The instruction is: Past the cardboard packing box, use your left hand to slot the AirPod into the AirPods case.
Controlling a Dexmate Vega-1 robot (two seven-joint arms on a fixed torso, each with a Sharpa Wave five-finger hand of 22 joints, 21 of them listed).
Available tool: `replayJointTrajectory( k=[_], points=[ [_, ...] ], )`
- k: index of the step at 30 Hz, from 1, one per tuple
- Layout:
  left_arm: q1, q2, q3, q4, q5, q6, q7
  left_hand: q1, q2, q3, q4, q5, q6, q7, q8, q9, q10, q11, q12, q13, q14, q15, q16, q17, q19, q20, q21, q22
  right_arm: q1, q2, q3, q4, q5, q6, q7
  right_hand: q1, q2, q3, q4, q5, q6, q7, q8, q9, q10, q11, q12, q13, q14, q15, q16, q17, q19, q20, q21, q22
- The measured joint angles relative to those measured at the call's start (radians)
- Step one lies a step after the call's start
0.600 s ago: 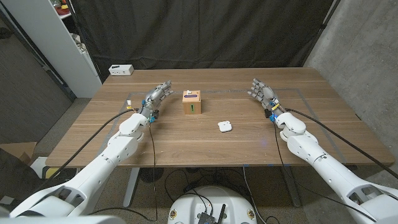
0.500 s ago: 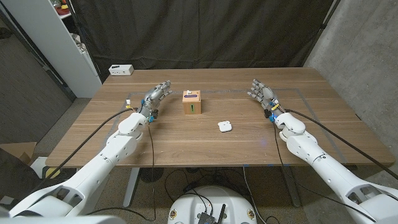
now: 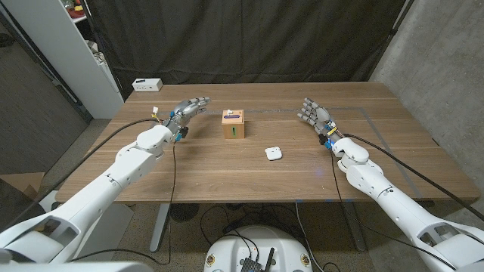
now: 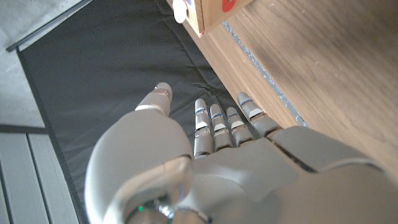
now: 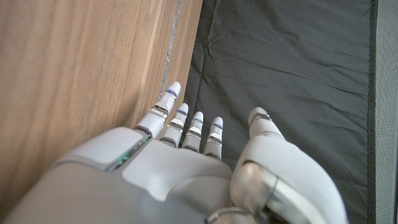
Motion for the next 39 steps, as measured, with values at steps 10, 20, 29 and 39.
replayJointTrajectory(
  k=[10,20,29,39],
  points=[
    [-0.07,0.11,0.052,-0.124,0.13,0.185,-0.005,0.037,-0.009,-0.01,-0.039,0.004,0.11,-0.024,0.039,0.024,-0.008,-0.008,0.004,-0.018,-0.022,-0.003,0.0,0.0,-0.014,0.011,-0.027,0.0,-0.027,-0.008,0.005,-0.031,0.005,0.005,-0.005,0.0,0.0,-0.004,-0.004,0.0,-0.004,-0.031,0.0,0.0,0.005,0.011,0.0,0.005,0.006,-0.004,0.0,0.0,0.0,0.0,-0.022,0.0],
    [-0.132,0.17,0.105,-0.208,0.255,0.309,-0.052,0.057,0.0,-0.012,-0.051,0.008,0.162,-0.038,0.062,0.041,-0.013,-0.013,0.004,-0.024,-0.027,-0.009,0.0,0.0,-0.021,0.018,-0.037,0.0,-0.054,-0.025,0.014,-0.058,0.015,0.004,-0.007,0.0,0.0,-0.008,-0.008,0.0,0.006,-0.03,0.008,0.0,0.01,0.017,0.008,0.005,0.011,0.001,0.0,0.005,0.0,0.0,-0.037,0.005],
    [-0.226,0.224,0.177,-0.313,0.388,0.438,-0.13,0.064,-0.007,-0.016,-0.055,0.008,0.173,-0.049,0.069,0.056,-0.025,-0.026,0.005,-0.031,-0.038,-0.019,0.0,0.0,-0.027,0.02,-0.042,0.004,-0.073,-0.042,0.018,-0.077,0.033,-0.002,0.01,-0.004,0.004,-0.008,-0.008,0.0,0.007,0.022,0.008,0.0,0.015,0.023,0.008,0.009,0.011,0.001,0.0,0.005,0.009,-0.002,-0.045,0.005],
    [-0.379,0.266,0.3,-0.449,0.566,0.57,-0.268,0.082,-0.001,-0.032,-0.056,0.008,0.179,-0.062,0.078,0.084,-0.03,-0.03,0.005,-0.042,-0.043,-0.025,0.0,0.0,-0.032,0.014,-0.05,0.005,-0.084,-0.059,0.013,-0.087,0.063,-0.041,0.059,-0.004,0.004,-0.008,-0.008,0.004,0.009,0.035,0.008,0.0,0.015,0.023,0.008,0.009,0.011,0.001,0.0,0.004,0.013,0.002,-0.05,0.005]
  ],
)
